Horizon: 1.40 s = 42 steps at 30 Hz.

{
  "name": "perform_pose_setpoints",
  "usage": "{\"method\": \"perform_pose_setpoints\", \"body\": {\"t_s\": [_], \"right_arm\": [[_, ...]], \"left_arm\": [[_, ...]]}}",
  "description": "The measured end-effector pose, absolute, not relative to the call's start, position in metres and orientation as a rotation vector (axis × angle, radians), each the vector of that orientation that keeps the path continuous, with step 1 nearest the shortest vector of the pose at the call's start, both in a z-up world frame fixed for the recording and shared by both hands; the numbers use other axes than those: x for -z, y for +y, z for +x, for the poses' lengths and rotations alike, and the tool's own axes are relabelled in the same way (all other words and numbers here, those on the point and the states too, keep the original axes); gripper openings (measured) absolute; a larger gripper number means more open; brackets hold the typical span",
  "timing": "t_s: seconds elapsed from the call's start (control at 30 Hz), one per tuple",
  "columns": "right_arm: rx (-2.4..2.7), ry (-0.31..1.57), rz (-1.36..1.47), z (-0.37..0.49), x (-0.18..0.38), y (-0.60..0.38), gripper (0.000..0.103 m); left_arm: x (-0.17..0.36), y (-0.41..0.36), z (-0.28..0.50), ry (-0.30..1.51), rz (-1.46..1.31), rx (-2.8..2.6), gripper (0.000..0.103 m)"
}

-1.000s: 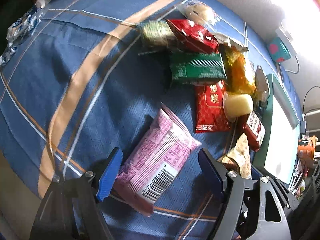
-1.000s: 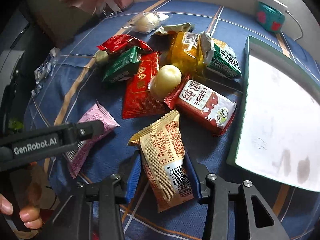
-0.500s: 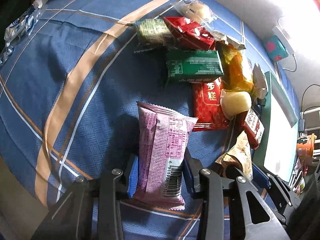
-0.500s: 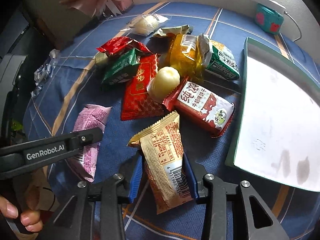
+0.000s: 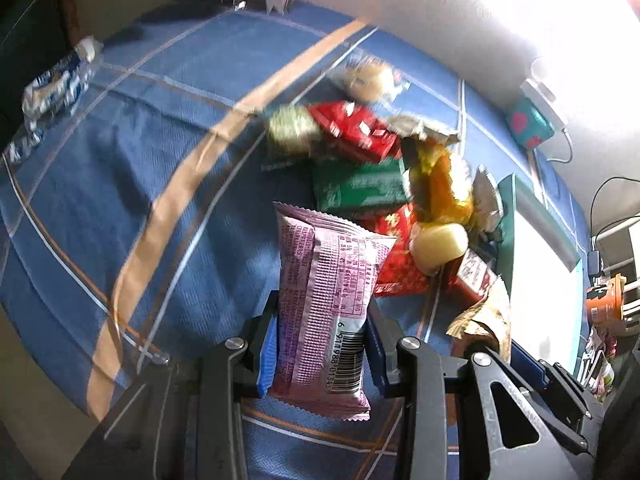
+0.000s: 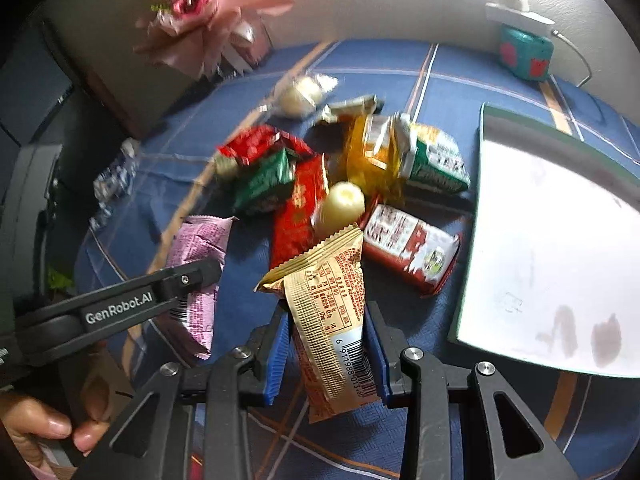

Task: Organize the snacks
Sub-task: 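Carry both snacks over the white tray and open both grippers to drop them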

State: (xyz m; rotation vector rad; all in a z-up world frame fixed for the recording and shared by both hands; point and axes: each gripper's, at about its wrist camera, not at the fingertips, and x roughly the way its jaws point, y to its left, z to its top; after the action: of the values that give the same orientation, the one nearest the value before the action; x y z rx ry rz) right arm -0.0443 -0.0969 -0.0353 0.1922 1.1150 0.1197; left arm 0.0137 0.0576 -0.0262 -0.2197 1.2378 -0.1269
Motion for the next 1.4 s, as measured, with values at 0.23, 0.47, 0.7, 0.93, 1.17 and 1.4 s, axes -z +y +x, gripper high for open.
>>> {"method": "perform_pose_setpoints", "body": {"t_s": [0.23, 0.47, 0.7, 0.93, 1.17, 1.4], "right_arm": [[-0.05, 1.023, 0.238, -0.049, 0.008, -0.121, 0.038], [0.16, 0.96, 0.282, -0.048, -0.006, -0.176, 0.038], [0.393, 0.92, 0.284, -0.052, -0.009, -0.234, 0.038], [0.544, 0.916, 0.332, -0.054, -0.002, -0.277, 0.038], [0.627, 0.928, 0.325, -0.047, 0.011, -0.303, 0.038], [0.662, 0.922, 0.312, -0.039, 0.015, -0.321, 0.038]], "left_arm": [[0.002, 0.038, 0.027, 1.208, -0.159, 0.172, 0.039], [-0.026, -0.014, 0.042, 1.145, -0.106, 0.27, 0.039], [-0.035, -0.074, 0.053, 1.127, -0.049, 0.365, 0.039], [-0.019, -0.125, 0.062, 1.15, 0.002, 0.419, 0.039], [0.002, -0.162, 0.071, 1.174, 0.012, 0.439, 0.039], [0.023, -0.196, 0.082, 1.204, 0.042, 0.455, 0.04]]}}
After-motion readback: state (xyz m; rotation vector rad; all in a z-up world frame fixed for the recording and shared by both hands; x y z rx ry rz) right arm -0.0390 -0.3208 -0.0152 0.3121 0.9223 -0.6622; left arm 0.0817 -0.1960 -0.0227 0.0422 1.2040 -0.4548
